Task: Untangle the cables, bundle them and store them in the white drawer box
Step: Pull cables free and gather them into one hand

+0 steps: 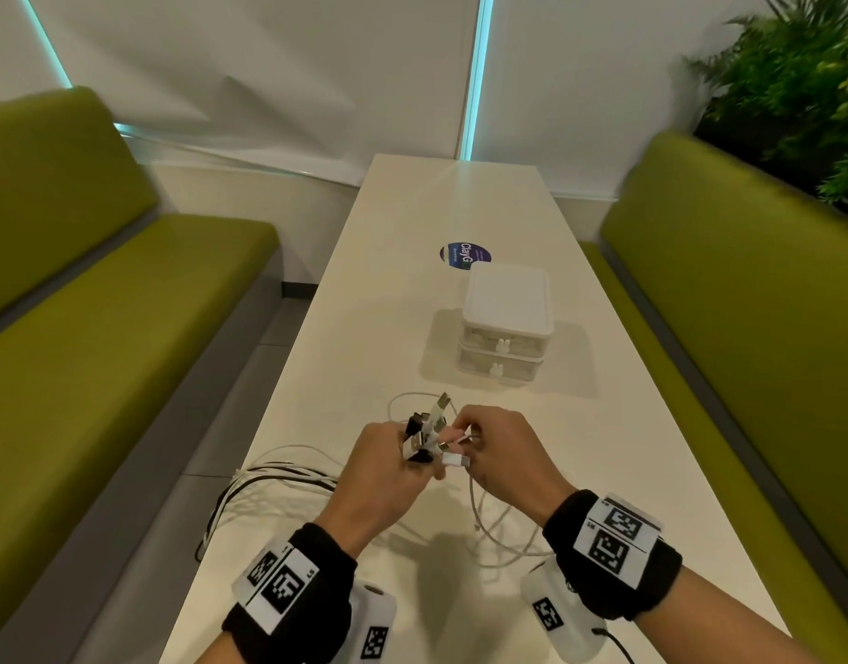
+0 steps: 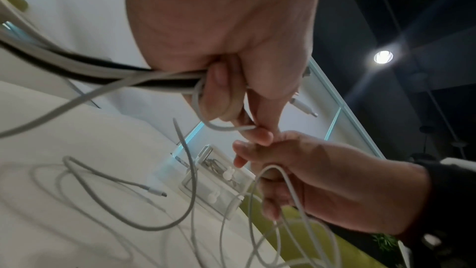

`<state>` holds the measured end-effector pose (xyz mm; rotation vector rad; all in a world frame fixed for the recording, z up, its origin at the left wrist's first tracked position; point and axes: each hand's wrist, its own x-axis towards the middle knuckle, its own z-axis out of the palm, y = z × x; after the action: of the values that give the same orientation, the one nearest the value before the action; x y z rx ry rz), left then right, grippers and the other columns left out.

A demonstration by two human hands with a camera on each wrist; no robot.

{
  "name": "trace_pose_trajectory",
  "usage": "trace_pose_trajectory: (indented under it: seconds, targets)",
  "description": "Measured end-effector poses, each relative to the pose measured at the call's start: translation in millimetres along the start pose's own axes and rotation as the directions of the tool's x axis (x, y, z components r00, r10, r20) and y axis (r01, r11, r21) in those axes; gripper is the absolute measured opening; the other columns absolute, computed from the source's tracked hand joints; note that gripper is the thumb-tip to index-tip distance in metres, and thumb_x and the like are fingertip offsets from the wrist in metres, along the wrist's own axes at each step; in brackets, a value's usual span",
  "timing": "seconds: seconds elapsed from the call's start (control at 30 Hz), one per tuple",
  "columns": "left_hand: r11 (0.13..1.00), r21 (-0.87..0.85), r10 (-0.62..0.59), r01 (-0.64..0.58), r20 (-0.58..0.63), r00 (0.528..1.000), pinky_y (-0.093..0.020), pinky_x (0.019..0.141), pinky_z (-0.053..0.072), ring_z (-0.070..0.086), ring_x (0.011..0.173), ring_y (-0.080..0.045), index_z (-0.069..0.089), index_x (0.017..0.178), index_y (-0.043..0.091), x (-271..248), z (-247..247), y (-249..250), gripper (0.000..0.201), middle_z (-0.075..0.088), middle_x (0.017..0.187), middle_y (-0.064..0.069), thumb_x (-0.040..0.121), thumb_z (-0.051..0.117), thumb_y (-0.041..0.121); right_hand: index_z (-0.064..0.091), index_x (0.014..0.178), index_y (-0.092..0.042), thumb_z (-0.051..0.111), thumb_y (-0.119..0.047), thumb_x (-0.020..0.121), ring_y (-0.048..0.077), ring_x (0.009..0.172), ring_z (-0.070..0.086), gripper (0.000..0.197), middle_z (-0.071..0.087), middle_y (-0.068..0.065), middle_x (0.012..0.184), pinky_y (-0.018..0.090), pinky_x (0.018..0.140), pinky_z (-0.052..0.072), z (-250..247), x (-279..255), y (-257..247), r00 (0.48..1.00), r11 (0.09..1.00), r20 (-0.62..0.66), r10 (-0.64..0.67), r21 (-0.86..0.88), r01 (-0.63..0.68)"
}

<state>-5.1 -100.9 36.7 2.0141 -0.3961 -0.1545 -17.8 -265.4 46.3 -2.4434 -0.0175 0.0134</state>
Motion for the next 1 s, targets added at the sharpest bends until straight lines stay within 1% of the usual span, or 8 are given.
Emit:
trace_pose_trajectory:
  seconds: [0.2,0.33,0.43,0.57,0.73,0.8,0.87,1.0]
  targets:
    - [0.996,-0.082,0.004,-0.026,-0.260,0.966,-0.001,0.073,0.042,0.062,0.084,0.016,0.065,0.060,0.031,7,-38,13,0.050,0.072,0.088,0.017,0.084,0.057,-0.011,0.061,0.077,-0.015,0.058,-0.039,0.096,0.008,0.053,0.039,0.031,0.046,-0.005,0.055,0.022,0.052,0.029,0,6,6,0.999,1.000,0.015,-0.030,-0.004,0.030]
    - [0.980,-0.197,-0.095,-0.005,-0.495,0.864,-0.042,0.092,0.048,0.065,0.091,-0.005,0.060,0.062,0.008,8,-79,12,0.031,0.073,0.100,0.006,0.092,0.056,0.000,0.059,0.074,-0.026,0.059,-0.039,0.096,0.006,0.051,0.044,0.026,0.049,-0.009,0.054,0.018,0.051,0.030,-3,6,20,1.000,0.999,0.003,0.023,-0.033,-0.023]
    - [0.983,-0.170,-0.154,0.076,-0.511,0.846,-0.047,0.070,0.049,0.057,0.076,-0.039,0.070,0.074,0.004,7,-89,3,0.022,0.073,0.105,-0.001,0.093,0.059,0.009,0.062,0.074,-0.027,0.060,-0.036,0.096,0.005,0.052,0.048,0.024,0.053,-0.012,0.056,0.017,0.052,0.033,-2,4,24,1.000,0.999,-0.014,-0.004,-0.050,0.003]
    - [0.987,-0.067,-0.162,0.148,-0.505,0.848,-0.029,0.048,0.034,0.044,0.053,-0.012,0.075,0.105,0.012,2,-79,-8,0.021,0.069,0.078,-0.008,0.098,0.056,0.017,0.066,0.077,-0.013,0.050,-0.034,0.101,-0.001,0.053,0.053,0.036,0.052,-0.018,0.049,0.014,0.057,0.036,0,2,11,0.999,0.998,-0.001,-0.053,-0.015,0.053]
    - [0.958,-0.285,-0.121,-0.025,-0.485,0.866,-0.021,0.040,0.039,0.044,0.042,-0.008,0.074,0.101,0.017,-5,-64,3,0.018,0.073,0.103,-0.003,0.096,0.056,0.019,0.053,0.078,-0.019,0.033,-0.042,0.103,0.027,0.067,0.054,0.040,0.059,0.003,0.069,0.039,0.069,0.046,5,0,-3,1.000,0.990,0.026,-0.003,-0.144,0.006]
    - [0.954,-0.290,-0.057,-0.081,-0.439,0.897,-0.033,0.068,0.056,0.063,0.064,-0.016,0.071,0.108,0.020,-11,-55,10,0.020,0.073,0.108,0.000,0.095,0.057,0.013,0.049,0.079,-0.019,0.030,-0.045,0.103,0.029,0.069,0.050,0.041,0.053,0.004,0.070,0.037,0.065,0.043,9,-2,-10,1.000,0.971,0.010,-0.006,-0.240,0.008]
    - [0.958,-0.238,0.040,-0.157,-0.433,0.900,-0.026,0.093,0.052,0.067,0.099,-0.006,0.064,0.120,0.025,-16,-47,12,0.031,0.069,0.116,0.012,0.094,0.058,0.009,0.046,0.080,-0.018,0.028,-0.044,0.104,0.029,0.070,0.045,0.040,0.048,0.003,0.073,0.035,0.063,0.037,12,-4,-19,1.000,0.940,0.013,-0.024,-0.340,0.027]
    - [0.928,-0.183,0.212,-0.326,-0.461,0.862,-0.016,0.094,0.049,0.055,0.124,0.000,0.050,0.138,0.020,-21,-37,12,0.051,0.059,0.135,0.017,0.094,0.054,-0.005,0.059,0.099,-0.011,0.025,-0.044,0.104,0.034,0.082,0.055,0.047,0.062,0.012,0.093,0.037,0.069,0.040,18,-4,-27,1.000,0.892,0.028,-0.007,-0.452,0.019]
